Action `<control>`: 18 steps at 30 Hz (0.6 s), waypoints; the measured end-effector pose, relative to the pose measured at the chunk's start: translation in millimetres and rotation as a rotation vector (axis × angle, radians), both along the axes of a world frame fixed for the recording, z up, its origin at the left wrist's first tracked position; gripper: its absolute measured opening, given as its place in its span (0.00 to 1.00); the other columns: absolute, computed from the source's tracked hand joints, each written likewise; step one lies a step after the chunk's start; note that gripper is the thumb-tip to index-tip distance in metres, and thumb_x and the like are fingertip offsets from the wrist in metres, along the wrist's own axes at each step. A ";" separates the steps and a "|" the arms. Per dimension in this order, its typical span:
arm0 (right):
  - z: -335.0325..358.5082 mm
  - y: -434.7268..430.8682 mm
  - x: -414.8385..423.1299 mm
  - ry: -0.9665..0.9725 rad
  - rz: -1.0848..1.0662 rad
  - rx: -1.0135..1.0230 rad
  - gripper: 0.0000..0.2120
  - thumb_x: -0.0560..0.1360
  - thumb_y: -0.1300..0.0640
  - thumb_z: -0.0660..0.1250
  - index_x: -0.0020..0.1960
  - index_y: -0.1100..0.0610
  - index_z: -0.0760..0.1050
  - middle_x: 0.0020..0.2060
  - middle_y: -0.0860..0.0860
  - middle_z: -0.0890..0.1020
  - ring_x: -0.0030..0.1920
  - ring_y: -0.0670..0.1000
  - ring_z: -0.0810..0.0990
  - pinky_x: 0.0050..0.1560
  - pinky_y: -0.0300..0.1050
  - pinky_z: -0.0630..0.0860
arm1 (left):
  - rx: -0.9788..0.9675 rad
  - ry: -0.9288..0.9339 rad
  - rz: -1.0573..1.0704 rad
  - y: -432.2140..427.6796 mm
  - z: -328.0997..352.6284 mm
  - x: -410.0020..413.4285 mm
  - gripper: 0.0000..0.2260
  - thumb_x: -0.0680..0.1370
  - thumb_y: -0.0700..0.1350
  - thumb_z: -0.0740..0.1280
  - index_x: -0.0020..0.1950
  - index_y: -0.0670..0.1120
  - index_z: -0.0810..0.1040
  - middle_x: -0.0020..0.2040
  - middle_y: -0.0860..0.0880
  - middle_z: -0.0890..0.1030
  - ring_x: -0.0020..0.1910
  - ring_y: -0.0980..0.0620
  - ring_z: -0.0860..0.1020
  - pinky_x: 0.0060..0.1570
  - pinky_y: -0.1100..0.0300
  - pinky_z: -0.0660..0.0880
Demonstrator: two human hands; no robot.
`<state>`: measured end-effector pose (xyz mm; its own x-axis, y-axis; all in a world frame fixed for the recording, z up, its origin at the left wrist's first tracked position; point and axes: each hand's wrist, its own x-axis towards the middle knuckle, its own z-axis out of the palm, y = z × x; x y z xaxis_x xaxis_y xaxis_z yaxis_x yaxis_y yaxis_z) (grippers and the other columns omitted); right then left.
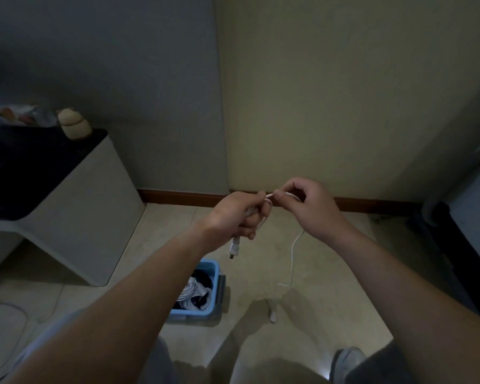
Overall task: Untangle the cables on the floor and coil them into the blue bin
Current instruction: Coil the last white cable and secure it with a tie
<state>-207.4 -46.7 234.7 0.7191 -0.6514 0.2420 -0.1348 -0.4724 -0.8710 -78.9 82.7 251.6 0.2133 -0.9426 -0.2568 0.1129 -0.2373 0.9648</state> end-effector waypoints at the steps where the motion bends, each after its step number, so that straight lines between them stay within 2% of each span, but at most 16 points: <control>1: -1.5 -0.7 0.5 0.018 0.010 0.018 0.10 0.77 0.55 0.70 0.38 0.54 0.76 0.28 0.43 0.75 0.30 0.42 0.70 0.35 0.44 0.67 | 0.002 0.026 -0.005 0.7 0.9 -0.1 0.18 0.86 0.50 0.52 0.40 0.45 0.72 0.23 0.53 0.59 0.19 0.56 0.57 0.31 0.57 0.65; 4: -5.8 -1.4 1.1 0.106 0.066 0.109 0.11 0.80 0.54 0.67 0.38 0.51 0.75 0.26 0.41 0.73 0.30 0.43 0.70 0.36 0.45 0.69 | -0.005 0.168 -0.016 1.8 2.1 -1.7 0.18 0.86 0.51 0.51 0.40 0.46 0.71 0.23 0.53 0.57 0.19 0.56 0.55 0.29 0.60 0.66; 6: -6.7 0.8 0.9 0.143 0.100 0.219 0.11 0.81 0.54 0.64 0.40 0.51 0.73 0.27 0.44 0.73 0.29 0.46 0.70 0.35 0.47 0.71 | -0.020 0.305 -0.006 1.8 3.0 -1.7 0.18 0.85 0.51 0.51 0.39 0.47 0.70 0.23 0.54 0.57 0.18 0.56 0.55 0.28 0.62 0.68; 10: -0.8 9.0 0.1 0.190 0.130 0.356 0.09 0.83 0.55 0.61 0.44 0.53 0.70 0.28 0.50 0.73 0.26 0.48 0.69 0.31 0.43 0.71 | -0.065 0.524 0.012 3.9 5.6 -1.5 0.18 0.85 0.53 0.51 0.39 0.49 0.69 0.23 0.55 0.59 0.20 0.57 0.53 0.30 0.62 0.67; 12: 1.5 10.0 -0.9 0.206 0.134 0.363 0.08 0.83 0.55 0.61 0.45 0.53 0.70 0.29 0.50 0.74 0.26 0.48 0.69 0.28 0.41 0.70 | -0.096 0.619 0.042 5.2 6.1 -1.3 0.17 0.84 0.54 0.51 0.39 0.49 0.69 0.23 0.55 0.59 0.21 0.56 0.52 0.32 0.62 0.68; 15: 2.6 10.0 -1.8 0.234 0.156 0.317 0.05 0.81 0.58 0.62 0.47 0.53 0.72 0.32 0.51 0.77 0.25 0.48 0.70 0.26 0.41 0.69 | -0.166 0.741 0.141 4.6 4.7 1.1 0.17 0.85 0.54 0.51 0.41 0.48 0.69 0.25 0.54 0.60 0.21 0.57 0.58 0.35 0.62 0.68; 18: 2.8 11.5 -1.4 0.236 0.190 0.302 0.05 0.81 0.60 0.62 0.51 0.51 0.75 0.32 0.52 0.78 0.25 0.48 0.69 0.27 0.42 0.71 | -0.222 0.783 0.290 3.3 4.1 4.5 0.16 0.85 0.53 0.53 0.43 0.47 0.70 0.29 0.53 0.63 0.24 0.56 0.62 0.40 0.60 0.68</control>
